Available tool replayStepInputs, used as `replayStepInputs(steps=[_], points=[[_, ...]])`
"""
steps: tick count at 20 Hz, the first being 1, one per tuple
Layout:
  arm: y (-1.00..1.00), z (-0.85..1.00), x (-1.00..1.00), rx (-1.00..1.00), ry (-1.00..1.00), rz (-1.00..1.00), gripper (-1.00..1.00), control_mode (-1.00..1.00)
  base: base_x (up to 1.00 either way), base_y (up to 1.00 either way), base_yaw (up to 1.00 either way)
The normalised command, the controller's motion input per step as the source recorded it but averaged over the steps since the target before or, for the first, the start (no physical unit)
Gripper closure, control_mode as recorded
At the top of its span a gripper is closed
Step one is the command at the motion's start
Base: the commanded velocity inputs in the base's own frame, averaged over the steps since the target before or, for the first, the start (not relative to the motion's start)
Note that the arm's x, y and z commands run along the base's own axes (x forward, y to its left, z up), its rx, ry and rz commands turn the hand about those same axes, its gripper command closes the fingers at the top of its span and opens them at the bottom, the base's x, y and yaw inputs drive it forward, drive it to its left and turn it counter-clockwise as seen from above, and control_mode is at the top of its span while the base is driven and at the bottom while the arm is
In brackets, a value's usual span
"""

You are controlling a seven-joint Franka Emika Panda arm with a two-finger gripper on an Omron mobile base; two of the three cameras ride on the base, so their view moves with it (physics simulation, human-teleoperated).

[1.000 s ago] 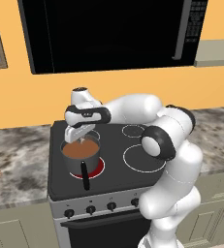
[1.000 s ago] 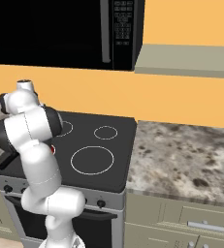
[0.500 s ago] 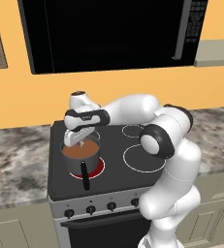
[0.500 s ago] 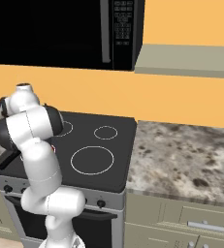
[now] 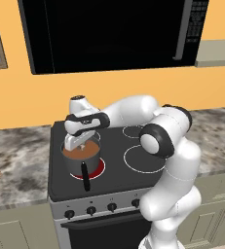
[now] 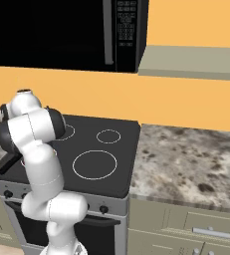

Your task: Pick up the sugar cube(s) and place them in the saucepan with hot chocolate.

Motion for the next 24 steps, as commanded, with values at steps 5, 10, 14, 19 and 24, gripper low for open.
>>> replayStepInputs(steps=[5,10,14,19,24], points=[[0.0,0.04,0.0,0.0,0.0,0.0,-1.0,-1.0,0.0,0.0,0.0],[0.0,0.09,0.0,-0.01,0.0,0.0,-1.0,-1.0,0.0,0.0,0.0],[0.0,0.04,0.0,0.0,0.0,0.0,-1.0,-1.0,0.0,0.0,0.0],[0.0,0.17,-0.03,0.0,0.0,0.0,-1.0,-1.0,0.0,0.0,0.0],[0.0,0.24,-0.09,0.0,0.0,0.0,-1.0,-1.0,0.0,0.0,0.0]])
